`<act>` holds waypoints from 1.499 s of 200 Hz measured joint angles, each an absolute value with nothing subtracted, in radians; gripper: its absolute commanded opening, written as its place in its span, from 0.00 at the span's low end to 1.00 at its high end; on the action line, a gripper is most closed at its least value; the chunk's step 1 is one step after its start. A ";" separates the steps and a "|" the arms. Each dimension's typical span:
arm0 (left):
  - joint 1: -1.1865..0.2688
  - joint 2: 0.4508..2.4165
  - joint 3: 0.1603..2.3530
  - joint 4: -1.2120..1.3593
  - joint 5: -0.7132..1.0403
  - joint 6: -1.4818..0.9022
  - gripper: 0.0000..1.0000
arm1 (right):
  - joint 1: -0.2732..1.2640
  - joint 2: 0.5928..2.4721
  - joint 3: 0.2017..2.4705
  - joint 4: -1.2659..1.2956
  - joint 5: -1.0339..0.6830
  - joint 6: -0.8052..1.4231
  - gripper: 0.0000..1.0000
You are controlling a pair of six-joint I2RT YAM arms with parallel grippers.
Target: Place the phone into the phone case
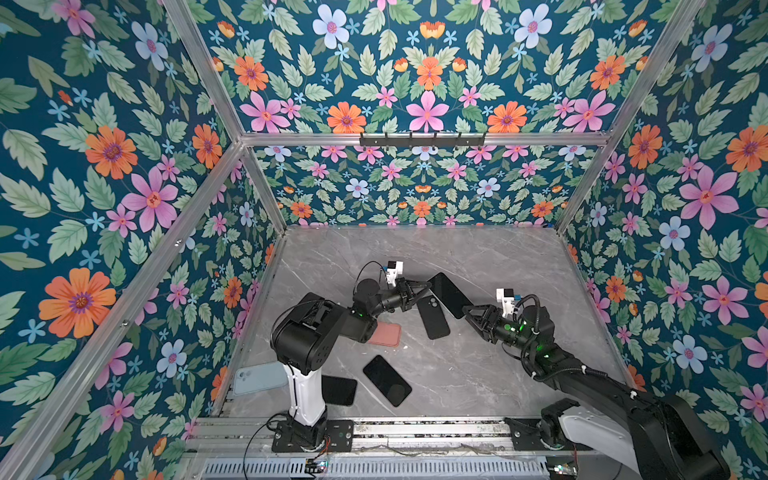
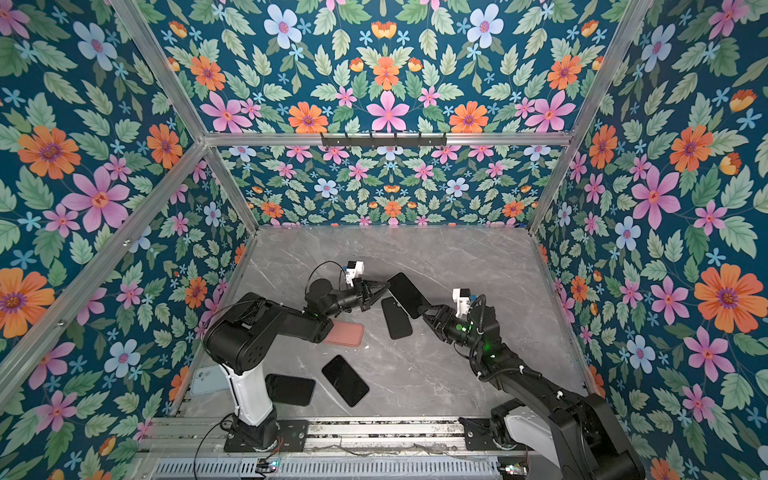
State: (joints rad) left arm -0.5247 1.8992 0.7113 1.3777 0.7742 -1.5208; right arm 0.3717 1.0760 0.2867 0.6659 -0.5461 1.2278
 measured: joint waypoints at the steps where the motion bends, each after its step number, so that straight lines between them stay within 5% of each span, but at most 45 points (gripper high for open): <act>1: -0.525 1.900 0.712 1.379 0.774 -1.522 0.00 | 0.372 1.076 0.287 0.669 -0.546 1.229 0.48; 87: -0.525 1.946 0.707 1.491 0.750 -1.608 0.00 | 0.363 1.131 0.298 0.765 -0.521 1.258 0.41; 218: -0.543 2.005 0.723 1.598 0.728 -1.681 0.00 | 0.334 1.173 0.354 0.804 -0.546 1.275 0.06; 280: -0.545 2.016 0.692 1.602 0.735 -1.654 0.32 | 0.334 1.150 0.348 0.763 -0.544 1.277 0.00; 300: -0.544 2.019 0.683 1.597 0.736 -1.629 0.34 | 0.333 1.135 0.348 0.721 -0.539 1.274 0.00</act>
State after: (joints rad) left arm -0.5442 2.0190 0.6827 1.5974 0.7357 -1.6295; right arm 0.3328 1.1347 0.3477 0.7212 -0.5388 1.2736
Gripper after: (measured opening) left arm 0.341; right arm 0.094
